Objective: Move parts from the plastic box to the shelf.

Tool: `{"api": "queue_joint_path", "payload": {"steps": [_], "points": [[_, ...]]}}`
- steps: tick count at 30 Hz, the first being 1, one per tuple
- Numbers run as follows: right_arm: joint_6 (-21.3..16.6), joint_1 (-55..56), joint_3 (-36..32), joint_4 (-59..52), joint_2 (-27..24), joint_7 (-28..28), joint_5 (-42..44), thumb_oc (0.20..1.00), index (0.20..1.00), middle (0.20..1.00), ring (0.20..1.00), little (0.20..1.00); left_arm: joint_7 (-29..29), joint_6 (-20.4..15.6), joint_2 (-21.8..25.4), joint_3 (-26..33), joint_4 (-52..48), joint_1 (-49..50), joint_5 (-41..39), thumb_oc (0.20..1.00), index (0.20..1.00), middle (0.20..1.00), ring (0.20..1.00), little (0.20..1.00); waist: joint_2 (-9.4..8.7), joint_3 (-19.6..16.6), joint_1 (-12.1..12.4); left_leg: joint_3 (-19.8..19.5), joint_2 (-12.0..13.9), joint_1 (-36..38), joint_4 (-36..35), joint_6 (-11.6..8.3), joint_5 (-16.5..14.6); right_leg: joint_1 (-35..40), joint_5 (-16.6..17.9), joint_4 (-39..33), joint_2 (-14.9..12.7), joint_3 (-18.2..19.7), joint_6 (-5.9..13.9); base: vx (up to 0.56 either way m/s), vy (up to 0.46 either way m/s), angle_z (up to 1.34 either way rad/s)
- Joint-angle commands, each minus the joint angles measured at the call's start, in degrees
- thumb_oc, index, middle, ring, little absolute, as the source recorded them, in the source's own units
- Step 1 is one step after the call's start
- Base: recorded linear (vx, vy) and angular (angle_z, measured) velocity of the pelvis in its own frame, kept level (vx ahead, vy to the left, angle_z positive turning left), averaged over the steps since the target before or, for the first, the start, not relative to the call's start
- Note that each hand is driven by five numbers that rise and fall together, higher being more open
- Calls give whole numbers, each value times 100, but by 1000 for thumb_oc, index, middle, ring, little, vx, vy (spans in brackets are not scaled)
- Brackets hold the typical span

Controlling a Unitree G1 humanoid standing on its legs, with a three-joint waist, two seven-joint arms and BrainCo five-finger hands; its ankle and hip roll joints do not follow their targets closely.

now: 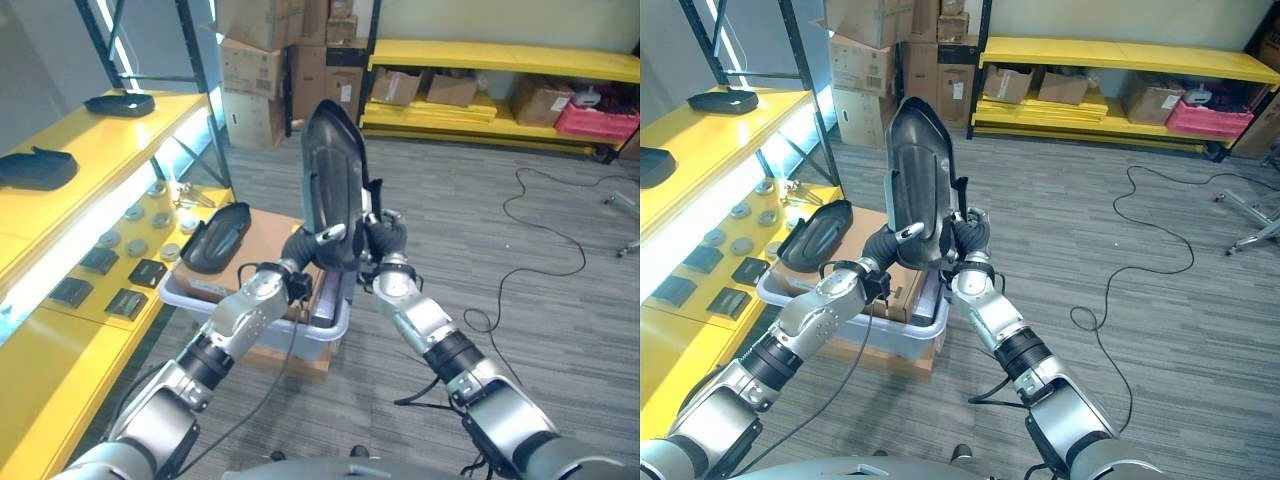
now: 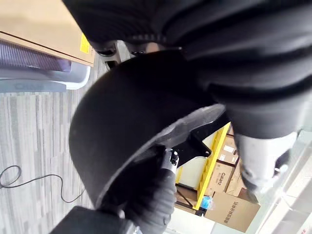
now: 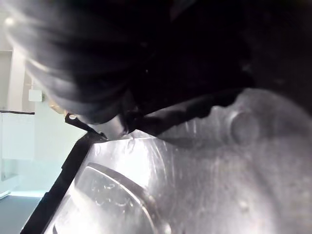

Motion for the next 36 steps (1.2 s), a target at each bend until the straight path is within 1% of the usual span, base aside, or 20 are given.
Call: {"api": "queue_joint_path", "payload": {"steps": [1, 8, 11, 12, 13, 18, 21, 22, 23, 25, 26, 27, 28, 29, 31, 32, 33, 34, 35, 36], "points": [[-488, -558, 326, -479, 464, 229, -351, 200, 200, 200, 200, 200, -166, -502, -429, -518, 279, -706, 354, 200, 200, 200, 200, 200, -208, -271, 115, 39, 314, -208, 268, -171, -291, 9, -438, 195, -477, 139, 653, 0, 0, 0], [-455, -571, 352, -455, 444, 179, -373, 200, 200, 200, 200, 200, -159, -547, -359, -550, 248, -748, 643, 200, 200, 200, 200, 200, -209, -271, 120, 33, 318, -190, 256, -182, -283, 25, -442, 188, -471, 144, 652, 0, 0, 0], [-437, -583, 361, -455, 441, 168, -340, 200, 200, 200, 200, 200, -154, -621, -327, -566, 259, -768, 617, 200, 200, 200, 200, 200, -208, -266, 121, 24, 317, -177, 246, -185, -279, 33, -440, 185, -470, 146, 651, 0, 0, 0], [-405, -587, 362, -478, 445, 154, -327, 711, 711, 711, 711, 711, -115, -649, -327, -568, 243, -779, 616, 200, 200, 200, 200, 200, -210, -264, 120, 26, 318, -175, 243, -187, -278, 36, -441, 180, -468, 148, 651, 0, 0, 0], [-382, -584, 362, -489, 445, 134, -285, 1000, 1000, 1000, 1000, 1000, -109, -651, -327, -565, 239, -783, 616, 200, 200, 200, 200, 200, -211, -264, 118, 31, 317, -168, 240, -185, -282, 39, -441, 180, -468, 150, 651, 0, 0, 0], [-280, -561, 337, -411, 468, 79, -124, 1000, 1000, 1000, 1000, 1000, -92, -757, -314, -572, 219, -790, 664, 200, 200, 200, 200, 200, -212, -268, 115, 28, 321, -146, 209, -190, -272, 45, -435, 170, -466, 153, 655, 0, 0, 0], [-161, -566, 265, -389, 412, -18, 8, 1000, 1000, 1000, 1000, 1000, 48, -933, -265, -538, 137, -830, 572, 200, 200, 200, 200, 200, -211, -261, 111, 18, 322, -142, 196, -195, -257, 36, -422, 185, -471, 147, 664, 0, 0, 0], [-158, -563, 257, -384, 405, -11, 14, 1000, 1000, 1000, 1000, 1000, 54, -951, -259, -531, 129, -829, 572, 200, 200, 200, 200, 200, -210, -260, 111, 17, 322, -142, 197, -195, -257, 37, -422, 186, -472, 146, 664, 0, 0, 0], [-146, -538, 207, -349, 353, -25, 19, 1000, 1000, 1000, 1000, 1000, 137, -1097, -225, -467, 69, -814, 548, 200, 200, 200, 200, 200, -210, -257, 117, 11, 320, -145, 197, -198, -251, 39, -416, 184, -472, 138, 659, 0, 0, 0], [-132, -461, 116, -357, 249, 4, -2, 1000, 1000, 1000, 1000, 1000, 280, -1235, -164, -363, -18, -773, 501, 200, 200, 200, 200, 200, -210, -253, 112, -1, 321, -144, 186, -200, -242, 39, -412, 182, -469, 144, 655, 0, 0, 0], [-132, -461, 116, -357, 249, 4, -2, 1000, 1000, 1000, 1000, 1000, 280, -1235, -164, -363, -18, -773, 501, 200, 200, 200, 200, 200, -210, -253, 112, -1, 321, -144, 186, -200, -242, 39, -412, 182, -469, 144, 655, 0, 0, 0], [-254, -8, -246, -527, -162, 107, -37, 1000, 1000, 1000, 1000, 1000, 390, -1414, 190, 69, -387, -540, 537, 200, 200, 200, 200, 200, -205, -269, 89, 12, 331, -150, 174, -204, -235, 27, -404, 178, -470, 155, 665, 0, 0, 0], [-437, 314, -536, -642, -413, 129, -37, 1000, 1000, 1000, 1000, 1000, 356, -1456, 434, 347, -589, -365, 598, 200, 200, 200, 200, 200, -206, -268, 75, 20, 335, -169, 179, -195, -235, 8, -403, 184, -471, 167, 664, 0, 0, 0], [-781, 812, -1068, -810, -752, 191, -7, 1000, 1000, 1000, 1000, 1000, 315, -1452, 776, 758, -892, -65, 671, 200, 200, 200, 200, 200, -207, -252, 52, 31, 345, -196, 194, -182, -239, -23, -407, 207, -476, 172, 670, -30, 7, -1], [-1155, 1297, -1676, -1021, -1011, 231, -82, 1000, 1000, 1000, 1000, 1000, 235, -1507, 1071, 1190, -1088, 270, 768, 200, 200, 200, 200, 200, -210, -246, 19, 48, 356, -218, 208, -176, -249, -50, -423, 228, -474, 173, 670, -16, -1, 0], [-1271, 1465, -1942, -1142, -1129, 237, -96, 1000, 1000, 1000, 1000, 1000, 236, -1555, 1188, 1374, -1125, 413, 768, 200, 200, 200, 200, 200, -212, -236, 8, 55, 359, -232, 219, -172, -251, -59, -427, 235, -473, 170, 667, 0, 0, 0], [-1401, 1731, -2389, -1352, -1297, 295, -39, 1000, 1000, 1000, 1000, 1000, 255, -1618, 1338, 1717, -1168, 644, 743, 200, 200, 200, 200, 200, -216, -218, -19, 62, 362, -239, 221, -170, -255, -71, -439, 244, -471, 166, 667, -27, -6, -7], [-1450, 1907, -2683, -1465, -1385, 418, 21, 1000, 1000, 1000, 1000, 1000, 220, -1690, 1406, 1963, -1160, 801, 708, 200, 200, 200, 200, 200, -220, -209, -39, 70, 365, -236, 213, -172, -258, -70, -446, 236, -467, 163, 665, -22, -4, -9], [-1441, 2026, -2871, -1546, -1428, 509, 67, 1000, 1000, 1000, 1000, 1000, 209, -1742, 1436, 2126, -1165, 910, 709, 200, 200, 200, 200, 200, -221, -206, -48, 73, 366, -231, 206, -174, -257, -65, -449, 229, -463, 162, 663, -24, -3, -9], [-1385, 2268, -3319, -1719, -1465, 557, 71, 1000, 1000, 1000, 1000, 1000, 293, -1854, 1488, 2644, -1269, 1243, 932, 200, 200, 200, 200, 200, -224, -192, -59, 74, 372, -241, 204, -185, -251, -67, -453, 216, -454, 154, 653, -29, -1, -7]]}}
